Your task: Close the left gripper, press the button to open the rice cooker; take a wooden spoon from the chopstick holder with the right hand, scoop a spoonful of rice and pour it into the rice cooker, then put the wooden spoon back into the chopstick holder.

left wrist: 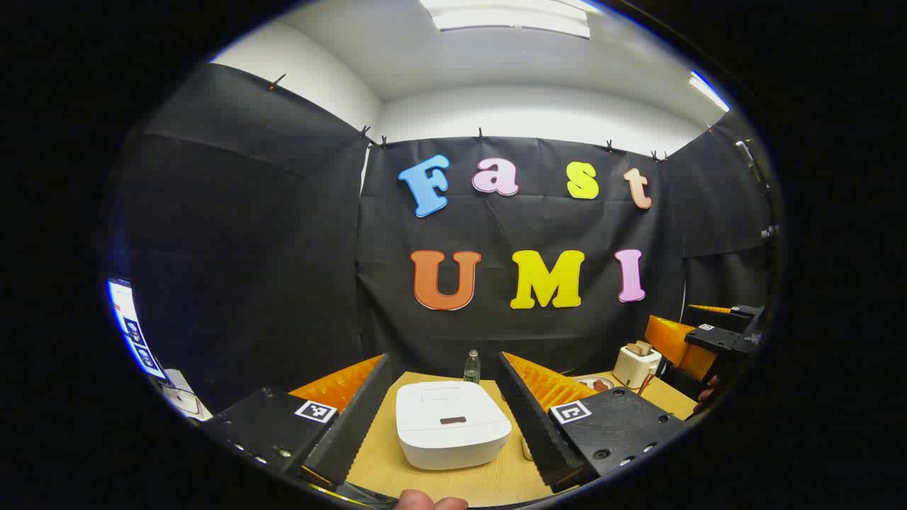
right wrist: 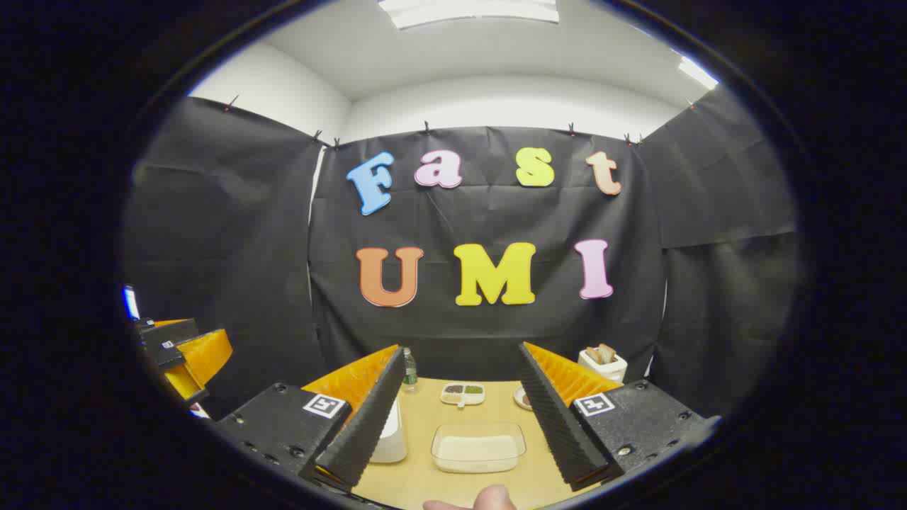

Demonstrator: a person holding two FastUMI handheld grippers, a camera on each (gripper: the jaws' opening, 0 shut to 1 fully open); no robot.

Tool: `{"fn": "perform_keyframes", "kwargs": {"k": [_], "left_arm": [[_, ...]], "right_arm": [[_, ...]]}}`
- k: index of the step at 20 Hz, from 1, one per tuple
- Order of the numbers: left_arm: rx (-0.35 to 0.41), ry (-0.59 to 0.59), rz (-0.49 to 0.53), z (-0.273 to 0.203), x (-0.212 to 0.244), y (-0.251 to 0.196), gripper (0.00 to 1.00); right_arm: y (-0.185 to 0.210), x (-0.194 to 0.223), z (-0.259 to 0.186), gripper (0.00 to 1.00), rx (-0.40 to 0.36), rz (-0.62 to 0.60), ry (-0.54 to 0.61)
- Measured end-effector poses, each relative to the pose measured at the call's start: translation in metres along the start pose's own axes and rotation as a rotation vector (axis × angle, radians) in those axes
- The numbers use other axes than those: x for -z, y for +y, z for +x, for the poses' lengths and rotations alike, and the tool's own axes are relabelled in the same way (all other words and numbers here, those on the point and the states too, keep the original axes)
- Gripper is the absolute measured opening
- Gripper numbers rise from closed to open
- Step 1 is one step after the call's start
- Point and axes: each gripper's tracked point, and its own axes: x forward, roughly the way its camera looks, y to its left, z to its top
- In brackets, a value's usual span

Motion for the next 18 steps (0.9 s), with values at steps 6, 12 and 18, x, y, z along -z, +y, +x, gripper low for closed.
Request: {"fn": "perform_keyframes", "kwargs": {"k": [6,12,18], "left_arm": [[0.019,-0.006,-0.008,0.009,-0.002,-0.012,0.94],[-0.007,0.001,-0.002,0.017,-0.001,-0.009,0.94],[-0.011,0.007,0.004,0.022,0.001,-0.016,0.94]], "right_arm": [[-0.010,0.000,0.008,0.96,0.008,0.009,0.000],[-0.019,-0.003,0.013,1.00,0.015,0.004,-0.004],[-0.025,-0.002,0.021,1.00,0.009,0.009,-0.001]]}}
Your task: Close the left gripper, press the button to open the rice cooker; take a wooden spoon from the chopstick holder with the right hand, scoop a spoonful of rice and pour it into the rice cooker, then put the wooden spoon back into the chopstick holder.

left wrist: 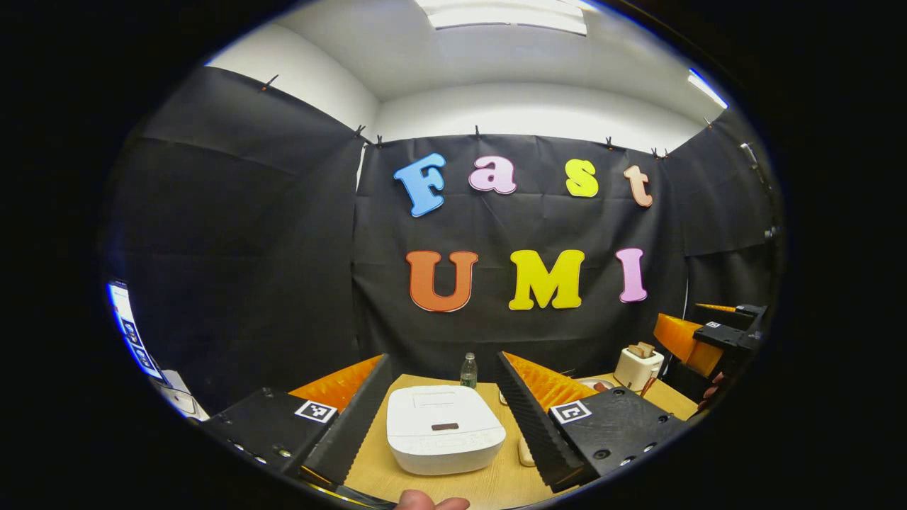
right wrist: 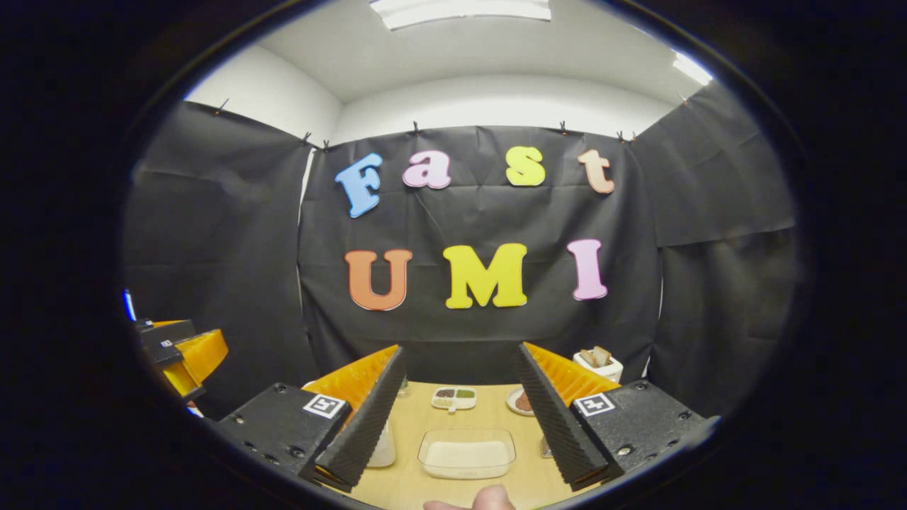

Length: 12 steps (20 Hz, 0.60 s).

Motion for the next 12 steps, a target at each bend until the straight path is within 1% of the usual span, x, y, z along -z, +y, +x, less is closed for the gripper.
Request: {"fn": "perform_keyframes", "kwargs": {"k": [3,5,6,7,8,9,10,12], "left_arm": [[0.000,0.005,0.000,0.004,0.002,-0.003,0.94],[-0.016,0.016,0.001,0.006,0.006,0.001,0.94],[-0.019,0.024,-0.001,0.009,0.009,0.001,0.94],[-0.022,0.034,-0.002,0.011,0.012,0.000,0.94],[-0.025,0.046,-0.002,0.013,0.015,-0.001,0.94],[-0.026,0.057,-0.003,0.015,0.019,-0.003,0.94],[-0.022,0.070,-0.007,0.019,0.023,-0.005,0.94],[-0.013,0.112,-0.011,0.027,0.033,-0.011,0.94]], "right_arm": [[-0.003,0.002,0.004,1.00,0.001,0.002,-0.001],[-0.007,0.004,0.005,1.00,0.004,0.003,0.001],[-0.010,0.004,0.007,0.96,0.008,0.003,0.001],[-0.013,0.006,0.008,1.00,0.010,0.003,0.001],[-0.016,0.008,0.010,1.00,0.012,0.003,0.006],[-0.020,0.011,0.012,0.96,0.015,0.003,0.011],[-0.023,0.013,0.014,1.00,0.019,0.006,0.015],[-0.030,0.017,0.019,1.00,0.022,0.014,0.026]]}}
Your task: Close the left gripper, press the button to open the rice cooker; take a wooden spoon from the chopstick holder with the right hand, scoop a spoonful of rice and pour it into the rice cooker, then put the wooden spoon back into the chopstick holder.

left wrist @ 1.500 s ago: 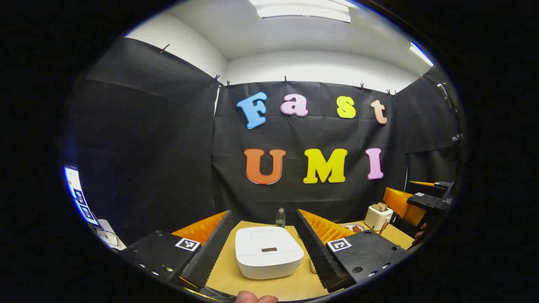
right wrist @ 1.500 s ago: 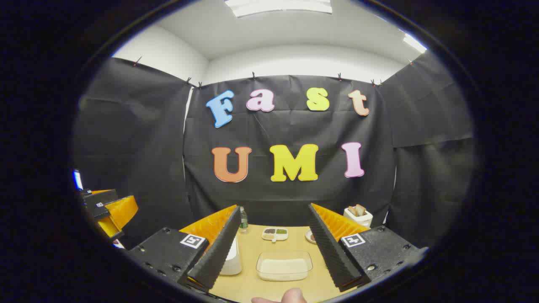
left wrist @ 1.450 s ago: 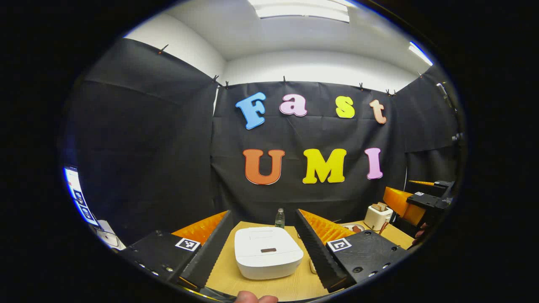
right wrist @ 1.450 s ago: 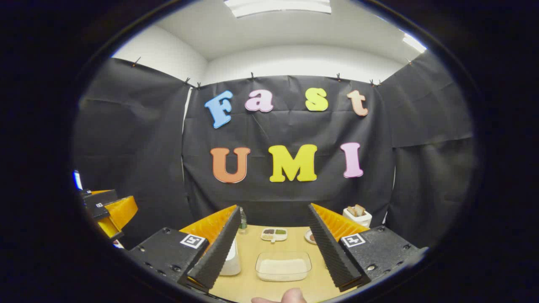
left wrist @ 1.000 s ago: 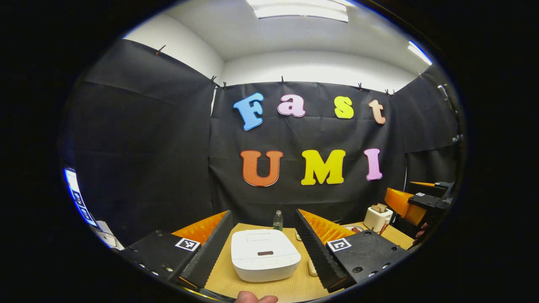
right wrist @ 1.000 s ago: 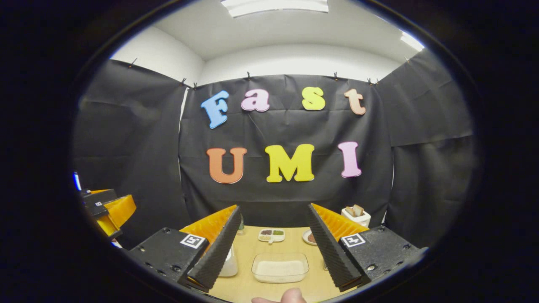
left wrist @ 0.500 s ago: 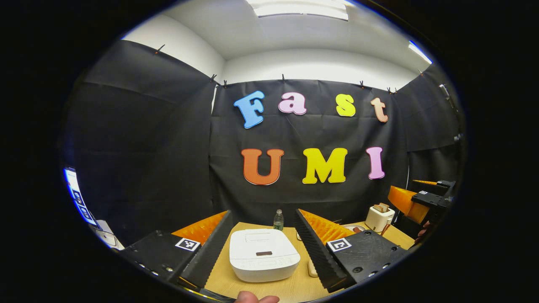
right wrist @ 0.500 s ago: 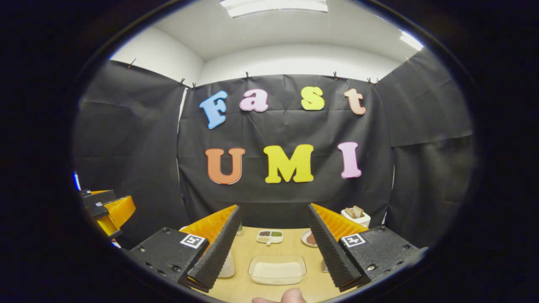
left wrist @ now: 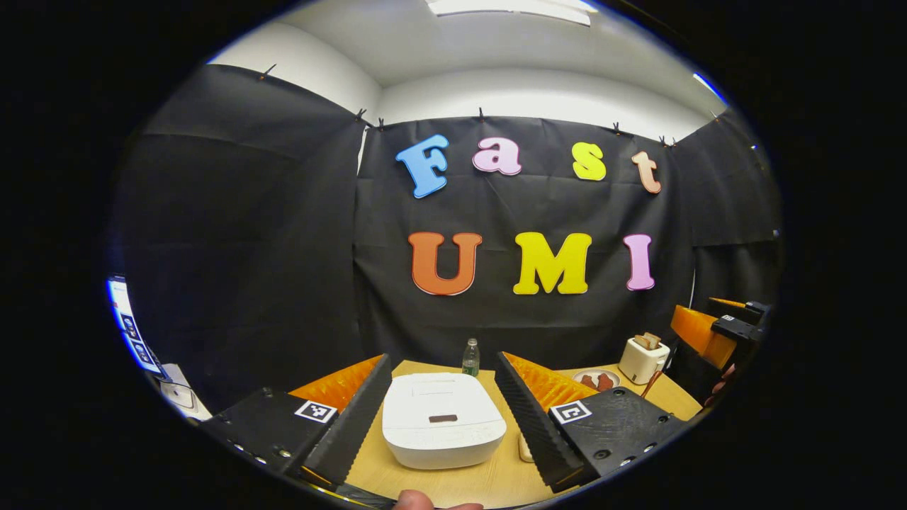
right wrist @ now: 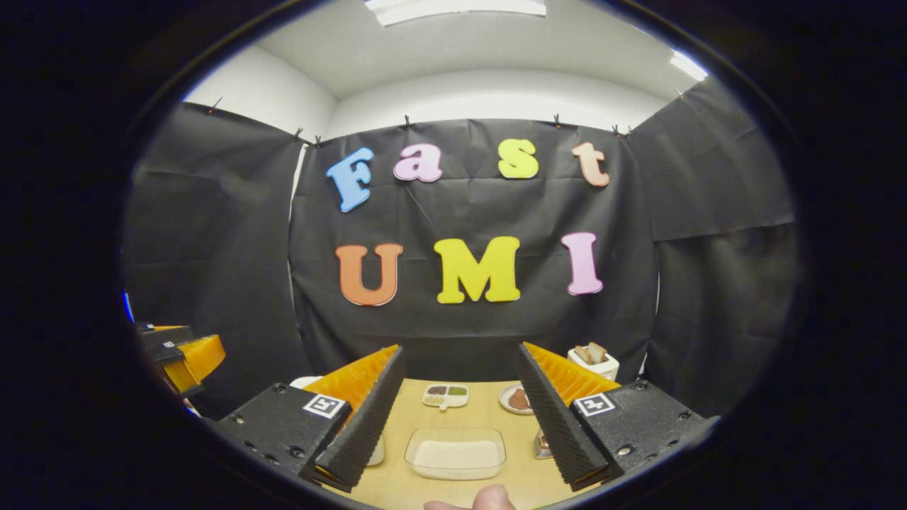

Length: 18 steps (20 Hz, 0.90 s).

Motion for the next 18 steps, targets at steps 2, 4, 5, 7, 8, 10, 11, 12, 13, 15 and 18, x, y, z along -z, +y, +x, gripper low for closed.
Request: {"fn": "perform_keyframes", "kwargs": {"k": [2,4,5,7,8,10,11,12,13,15,18], "left_arm": [[0.002,0.042,0.002,0.012,0.010,-0.003,0.94],[-0.003,0.087,0.006,0.022,0.021,-0.005,0.83],[0.002,0.114,0.006,0.027,0.029,-0.009,0.74],[-0.002,0.166,0.005,0.040,0.041,-0.008,0.36],[-0.002,0.194,-0.002,0.045,0.048,-0.009,0.27],[0.013,0.251,-0.029,0.057,0.060,-0.014,0.30],[-0.003,0.274,-0.041,0.062,0.068,-0.010,0.30],[-0.004,0.303,-0.056,0.067,0.077,-0.008,0.17],[0.030,0.336,-0.064,0.072,0.087,-0.013,0.05],[0.044,0.379,-0.075,0.109,0.105,-0.012,0.01],[0.047,0.423,-0.104,0.115,0.114,-0.004,0.00]], "right_arm": [[-0.009,0.006,0.005,1.00,0.006,0.001,0.012],[-0.021,0.009,0.009,0.96,0.018,-0.006,0.020],[-0.027,0.010,0.013,1.00,0.024,-0.009,0.020],[-0.040,0.013,0.019,1.00,0.042,-0.009,0.024],[-0.046,0.016,0.023,1.00,0.049,-0.005,0.030],[-0.055,0.023,0.029,0.96,0.062,0.005,0.046],[-0.059,0.026,0.032,1.00,0.068,0.008,0.053],[-0.063,0.028,0.035,1.00,0.073,0.010,0.059],[-0.066,0.031,0.038,1.00,0.078,0.009,0.064],[-0.075,0.038,0.044,0.96,0.091,0.006,0.075],[-0.086,0.053,0.054,1.00,0.108,0.013,0.103]]}}
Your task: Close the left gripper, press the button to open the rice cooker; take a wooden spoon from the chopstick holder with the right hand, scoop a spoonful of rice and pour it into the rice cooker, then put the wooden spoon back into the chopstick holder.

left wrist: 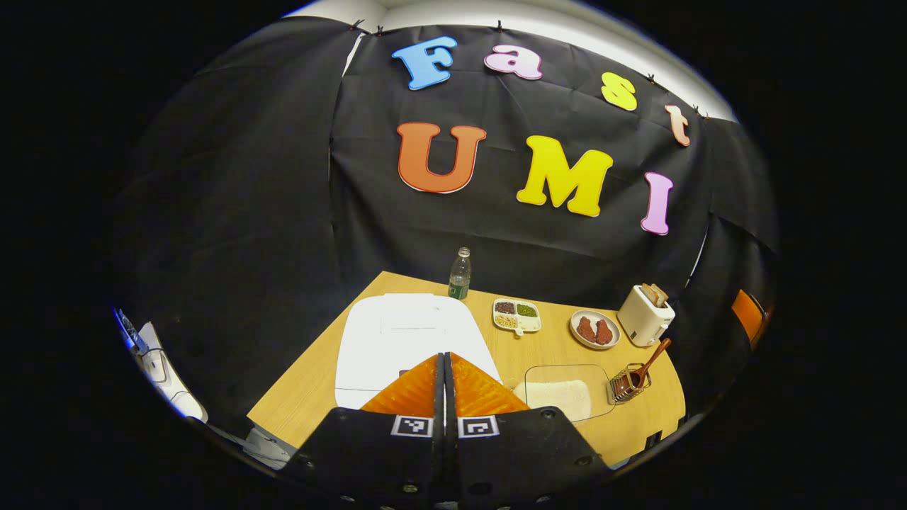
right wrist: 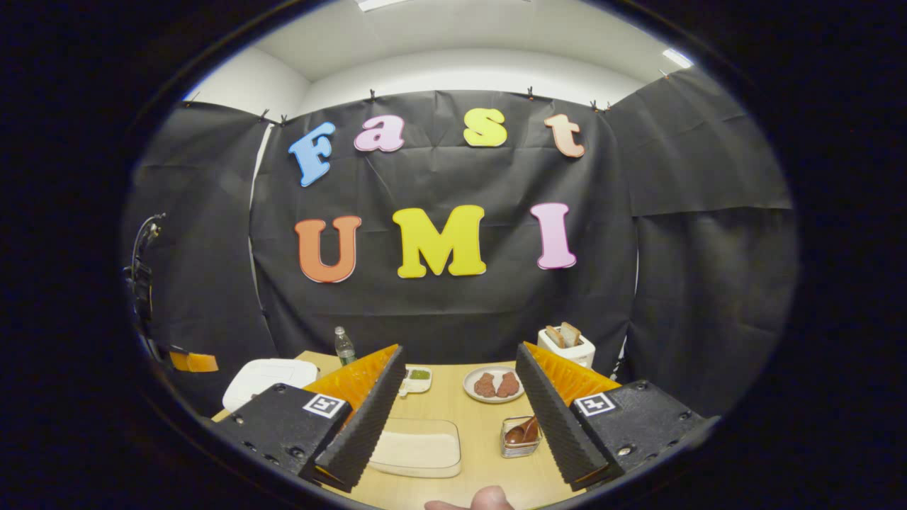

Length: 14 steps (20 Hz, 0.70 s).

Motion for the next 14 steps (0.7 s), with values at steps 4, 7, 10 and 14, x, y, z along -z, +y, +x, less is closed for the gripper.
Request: {"fn": "perform_keyframes", "kwargs": {"k": [4,7,10,14], "left_arm": [[0.035,0.095,-0.064,0.041,0.012,0.009,0.00],[0.032,0.165,-0.071,0.072,0.031,0.022,0.00],[0.045,0.235,-0.083,0.090,0.052,0.026,0.00],[0.033,0.290,-0.056,0.107,0.076,0.028,0.08]], "right_arm": [[-0.010,0.022,0.018,1.00,0.022,0.009,0.052],[-0.016,0.040,0.030,1.00,0.035,0.009,0.092],[-0.017,0.058,0.042,1.00,0.043,0.016,0.145],[-0.015,0.074,0.049,1.00,0.047,0.017,0.196]]}}
